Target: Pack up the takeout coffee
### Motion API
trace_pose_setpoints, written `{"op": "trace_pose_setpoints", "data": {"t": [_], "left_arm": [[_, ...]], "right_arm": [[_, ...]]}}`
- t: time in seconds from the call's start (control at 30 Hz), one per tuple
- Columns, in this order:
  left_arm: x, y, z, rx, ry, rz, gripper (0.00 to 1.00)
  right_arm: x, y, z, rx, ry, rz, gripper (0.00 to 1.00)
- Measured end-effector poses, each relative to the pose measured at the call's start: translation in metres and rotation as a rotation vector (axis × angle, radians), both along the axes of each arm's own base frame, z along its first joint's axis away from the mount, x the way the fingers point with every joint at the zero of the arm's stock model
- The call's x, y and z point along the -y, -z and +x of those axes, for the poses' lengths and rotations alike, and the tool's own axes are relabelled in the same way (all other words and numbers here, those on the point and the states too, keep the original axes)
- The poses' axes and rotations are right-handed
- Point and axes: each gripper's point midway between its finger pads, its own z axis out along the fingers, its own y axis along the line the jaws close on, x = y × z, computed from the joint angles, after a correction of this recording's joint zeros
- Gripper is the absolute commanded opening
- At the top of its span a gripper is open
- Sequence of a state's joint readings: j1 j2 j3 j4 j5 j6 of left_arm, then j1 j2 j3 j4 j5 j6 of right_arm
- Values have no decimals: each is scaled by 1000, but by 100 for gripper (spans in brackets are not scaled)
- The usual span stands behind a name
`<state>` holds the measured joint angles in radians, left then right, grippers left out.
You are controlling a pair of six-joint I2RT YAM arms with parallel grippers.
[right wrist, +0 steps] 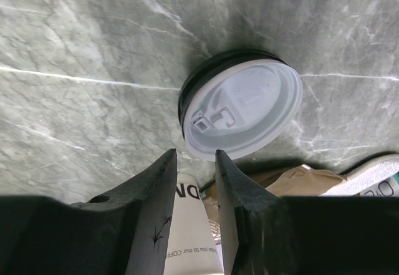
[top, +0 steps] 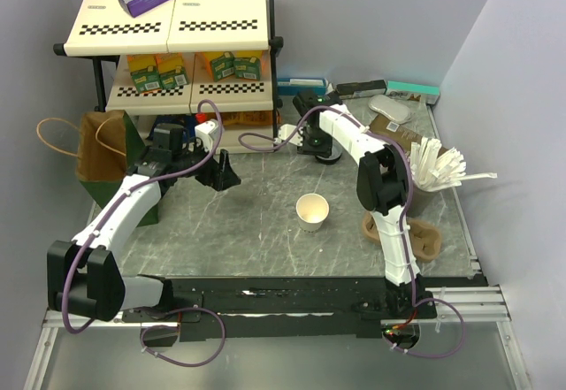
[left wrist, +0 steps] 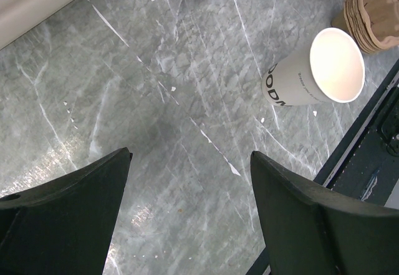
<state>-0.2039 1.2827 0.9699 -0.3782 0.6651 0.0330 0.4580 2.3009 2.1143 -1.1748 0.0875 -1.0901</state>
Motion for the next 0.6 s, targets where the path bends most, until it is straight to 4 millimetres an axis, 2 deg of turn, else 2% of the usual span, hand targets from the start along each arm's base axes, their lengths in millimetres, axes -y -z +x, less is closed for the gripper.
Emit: {"op": "trace_pose_setpoints", "data": {"t": [0.23, 0.47, 0.6], "left_arm": [[0, 3, 1, -11, 0, 2, 84], [0, 4, 1, -11, 0, 2, 84], [0, 4, 1, -11, 0, 3, 84]], "right_arm": [[-4, 3, -5, -23, -11, -4, 34], [-5, 24, -6, -65, -13, -26, 26], [-4, 27, -7, -75, -11, -34, 21]]}}
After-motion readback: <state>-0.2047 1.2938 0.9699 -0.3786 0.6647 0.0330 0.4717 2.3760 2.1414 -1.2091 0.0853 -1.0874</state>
